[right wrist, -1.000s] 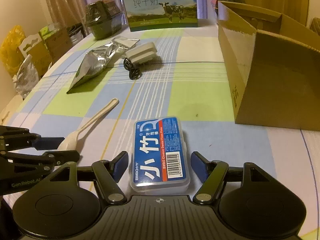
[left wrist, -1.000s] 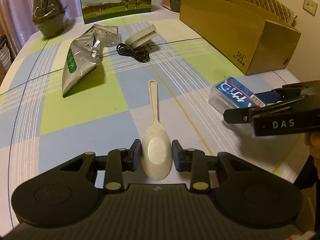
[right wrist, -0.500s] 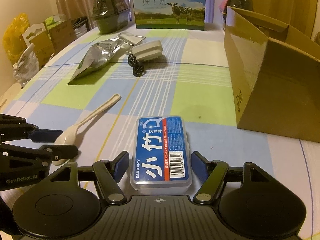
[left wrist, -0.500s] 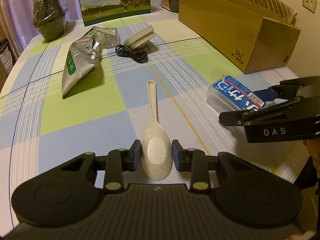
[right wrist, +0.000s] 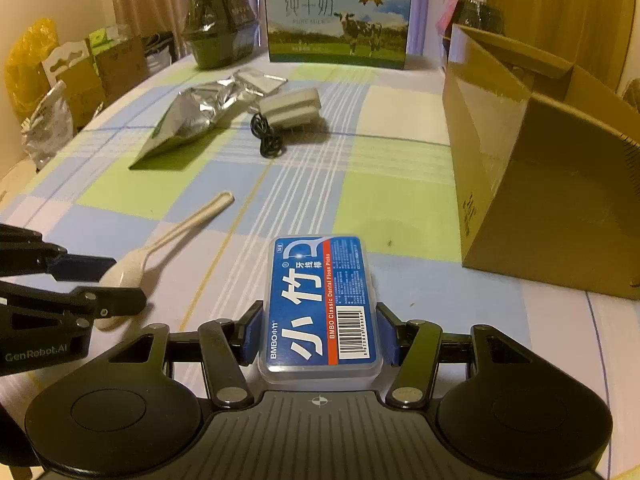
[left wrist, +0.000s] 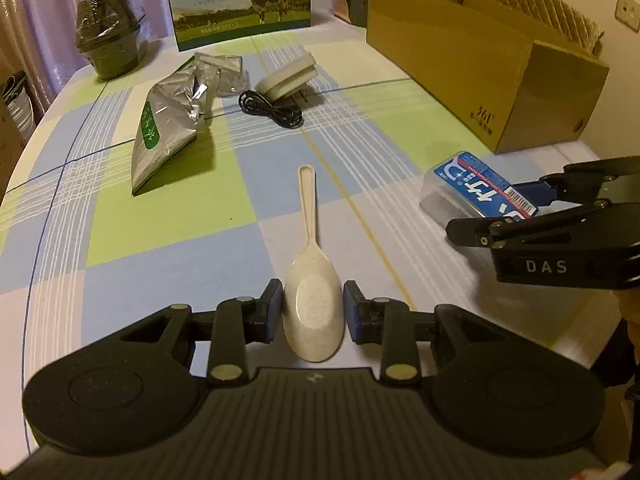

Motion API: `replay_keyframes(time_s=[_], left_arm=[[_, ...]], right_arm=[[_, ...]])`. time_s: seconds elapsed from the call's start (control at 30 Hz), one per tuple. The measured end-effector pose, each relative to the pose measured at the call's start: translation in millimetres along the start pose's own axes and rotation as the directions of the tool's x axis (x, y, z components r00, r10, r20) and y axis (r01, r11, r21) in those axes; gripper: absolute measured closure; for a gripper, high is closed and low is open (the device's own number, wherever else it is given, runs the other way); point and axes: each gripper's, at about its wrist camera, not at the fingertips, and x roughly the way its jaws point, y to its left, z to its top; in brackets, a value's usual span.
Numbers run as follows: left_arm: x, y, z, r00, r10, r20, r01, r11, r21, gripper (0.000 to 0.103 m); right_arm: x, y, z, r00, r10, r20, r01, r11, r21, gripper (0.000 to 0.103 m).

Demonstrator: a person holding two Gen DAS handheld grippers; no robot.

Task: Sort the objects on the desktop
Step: 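Lift both held items and carry them toward the cardboard box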

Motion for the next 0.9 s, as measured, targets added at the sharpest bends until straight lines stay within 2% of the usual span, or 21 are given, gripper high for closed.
replay_keyframes(time_s=[0.9], left_arm=[[-63.9,-13.1,14.6,0.994,-0.007,0.108,0.013,0.998,-0.055,0.076]], right_arm=[[-56.7,1.4,10.6,0.995,0.018,0.096,-0.023,0.999,0.048,0.05]])
